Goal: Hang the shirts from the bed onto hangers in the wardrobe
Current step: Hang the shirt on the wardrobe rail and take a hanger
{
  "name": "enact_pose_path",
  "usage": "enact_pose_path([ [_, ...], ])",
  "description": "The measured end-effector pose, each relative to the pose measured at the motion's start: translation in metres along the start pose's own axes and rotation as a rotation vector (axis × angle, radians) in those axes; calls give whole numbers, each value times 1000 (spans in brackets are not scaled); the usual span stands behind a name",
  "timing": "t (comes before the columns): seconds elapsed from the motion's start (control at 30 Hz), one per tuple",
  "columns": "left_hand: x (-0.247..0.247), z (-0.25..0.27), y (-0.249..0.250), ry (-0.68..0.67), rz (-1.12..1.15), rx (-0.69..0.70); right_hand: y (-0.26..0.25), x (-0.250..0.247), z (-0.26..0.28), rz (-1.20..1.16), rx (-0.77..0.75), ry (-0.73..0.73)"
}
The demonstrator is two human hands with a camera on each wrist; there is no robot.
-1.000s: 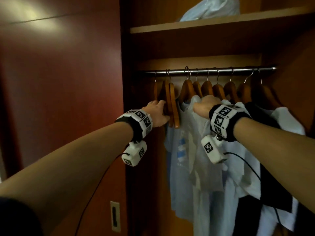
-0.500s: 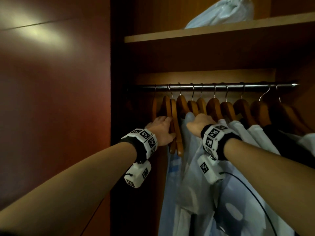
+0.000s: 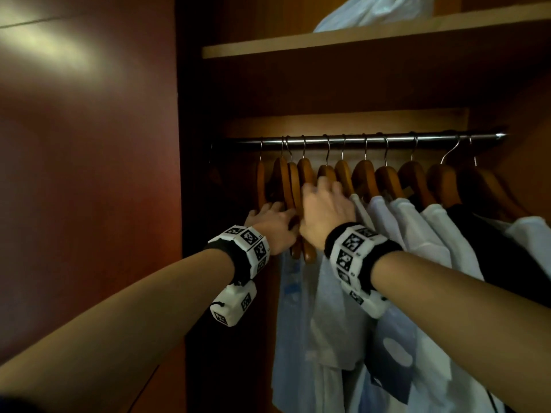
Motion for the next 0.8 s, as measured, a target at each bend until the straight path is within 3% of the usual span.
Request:
enact_pose_path([
  [0.07, 0, 2, 1, -12, -52, 10, -23, 11, 8, 235, -155, -6],
  [0.13, 1, 5, 2, -22, -86, 27, -28, 27, 12, 348, -203, -49],
  [0.33, -1, 6, -2, 23, -44, 34, -14, 34, 3, 268, -95, -142],
  [0.8, 3, 6, -13, 102, -60, 36, 13, 67, -29, -219, 210, -240],
])
Point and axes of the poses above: each hand's wrist, its own z-axis away from the middle knuckle, its own x-axis out of the palm, y = z × x, the point moved 8 cm from there along -z, towards the middle knuckle, and after that the axes turned 11 degrees about -z, right-handed, at the moved point
